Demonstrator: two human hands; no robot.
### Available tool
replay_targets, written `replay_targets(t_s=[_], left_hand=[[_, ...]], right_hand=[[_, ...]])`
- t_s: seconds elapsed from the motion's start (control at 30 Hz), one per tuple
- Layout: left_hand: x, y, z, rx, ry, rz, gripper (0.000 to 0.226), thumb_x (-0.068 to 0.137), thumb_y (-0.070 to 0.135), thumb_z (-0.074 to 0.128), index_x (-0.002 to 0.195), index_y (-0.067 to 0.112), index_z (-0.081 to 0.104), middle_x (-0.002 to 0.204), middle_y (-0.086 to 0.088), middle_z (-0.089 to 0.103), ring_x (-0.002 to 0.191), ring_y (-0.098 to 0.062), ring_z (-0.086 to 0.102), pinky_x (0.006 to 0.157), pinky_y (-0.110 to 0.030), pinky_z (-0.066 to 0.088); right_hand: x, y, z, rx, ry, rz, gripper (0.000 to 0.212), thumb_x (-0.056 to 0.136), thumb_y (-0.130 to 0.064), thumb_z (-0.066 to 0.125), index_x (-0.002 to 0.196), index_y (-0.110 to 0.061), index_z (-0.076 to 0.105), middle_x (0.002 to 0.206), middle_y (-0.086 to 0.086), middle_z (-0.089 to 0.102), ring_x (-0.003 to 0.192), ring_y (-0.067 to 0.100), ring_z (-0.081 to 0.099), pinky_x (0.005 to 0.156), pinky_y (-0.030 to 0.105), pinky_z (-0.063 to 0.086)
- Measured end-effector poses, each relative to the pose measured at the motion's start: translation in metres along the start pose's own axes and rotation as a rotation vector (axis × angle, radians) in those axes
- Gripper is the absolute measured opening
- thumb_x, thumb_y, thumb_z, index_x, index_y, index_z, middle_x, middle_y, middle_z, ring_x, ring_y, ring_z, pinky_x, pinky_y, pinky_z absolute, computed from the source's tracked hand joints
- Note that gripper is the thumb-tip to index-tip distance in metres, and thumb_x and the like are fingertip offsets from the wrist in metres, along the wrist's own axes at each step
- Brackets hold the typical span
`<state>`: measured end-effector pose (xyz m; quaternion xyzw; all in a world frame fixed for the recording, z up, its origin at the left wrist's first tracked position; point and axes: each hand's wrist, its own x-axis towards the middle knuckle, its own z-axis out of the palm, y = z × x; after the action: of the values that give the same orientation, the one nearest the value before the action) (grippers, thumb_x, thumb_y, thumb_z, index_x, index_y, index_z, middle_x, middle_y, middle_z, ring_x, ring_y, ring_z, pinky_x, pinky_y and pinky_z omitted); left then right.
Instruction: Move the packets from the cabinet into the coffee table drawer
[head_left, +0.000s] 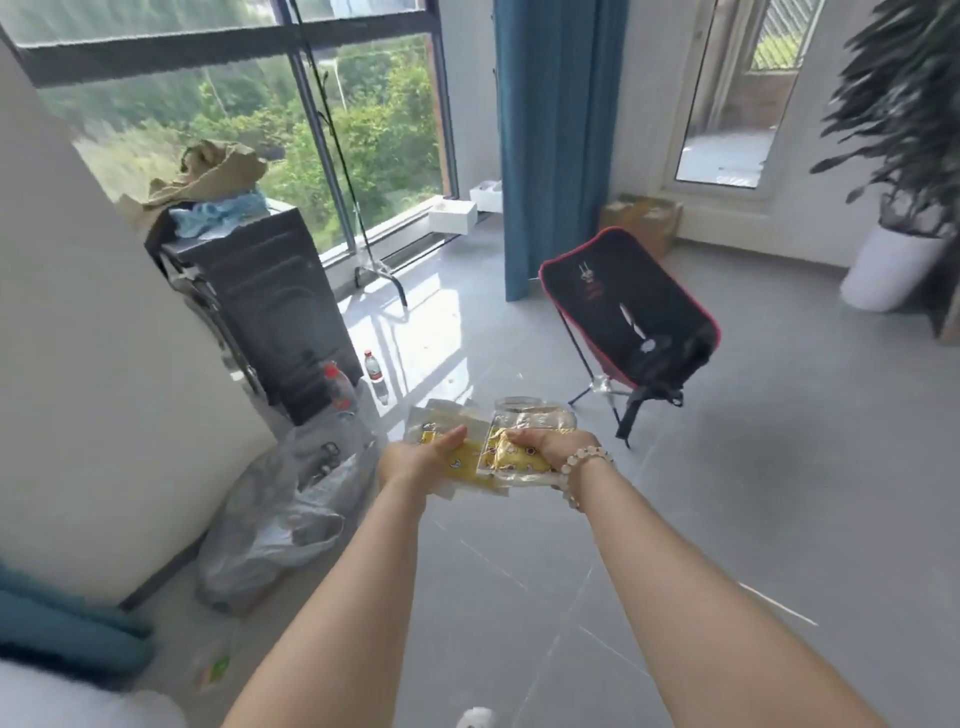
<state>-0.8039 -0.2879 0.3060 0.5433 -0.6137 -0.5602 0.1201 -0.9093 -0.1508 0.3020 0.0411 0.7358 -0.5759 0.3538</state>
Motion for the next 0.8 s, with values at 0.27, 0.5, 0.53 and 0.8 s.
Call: replay_targets(t_s=[0.27,0.5,0.53,0.8], left_hand=[[0.024,0.046,0.117,0.073,-0.262,0.047,0.041,0.061,0.043,0.086,0.076,0.014,0.061,0.075,-0.003,0.063,0.079,-0.024,0.064,0.079,-0.031,0.055],[0.029,0.088,0.24,0.238,-0.621,0.117,0.063,0.051,0.05,0.086,0.095,0.01,0.067,0.09,-0.007,0.07,0.086,-0.026,0.068,0.078,-0.035,0.056],[0.024,0.095,0.256,0.252,-0.655,0.151,0.056,0.057,0.046,0.086,0.094,0.009,0.066,0.09,-0.008,0.069,0.085,-0.026,0.068,0.075,-0.034,0.056],[-0.053,0.1,0.373,0.427,-1.019,0.287,0.034,0.07,0.035,0.082,0.081,0.014,0.058,0.077,0.0,0.059,0.068,-0.017,0.059,0.058,-0.025,0.045]], right_hand=[[0.041,-0.004,-0.09,0.109,0.29,0.078,0.065,0.054,-0.041,0.087,0.107,-0.007,0.07,0.106,0.004,0.07,0.095,0.02,0.066,0.08,0.027,0.051],[0.054,-0.008,-0.183,0.24,0.554,0.13,0.065,0.061,-0.041,0.085,0.113,-0.007,0.067,0.115,0.003,0.066,0.105,0.023,0.062,0.085,0.027,0.047],[0.053,-0.008,-0.195,0.267,0.592,0.124,0.066,0.063,-0.04,0.084,0.116,-0.006,0.064,0.117,0.005,0.064,0.108,0.023,0.061,0.087,0.028,0.047],[-0.003,0.019,-0.271,0.502,0.916,0.162,0.071,0.067,-0.04,0.082,0.126,-0.009,0.057,0.126,0.008,0.06,0.115,0.025,0.057,0.088,0.029,0.044]])
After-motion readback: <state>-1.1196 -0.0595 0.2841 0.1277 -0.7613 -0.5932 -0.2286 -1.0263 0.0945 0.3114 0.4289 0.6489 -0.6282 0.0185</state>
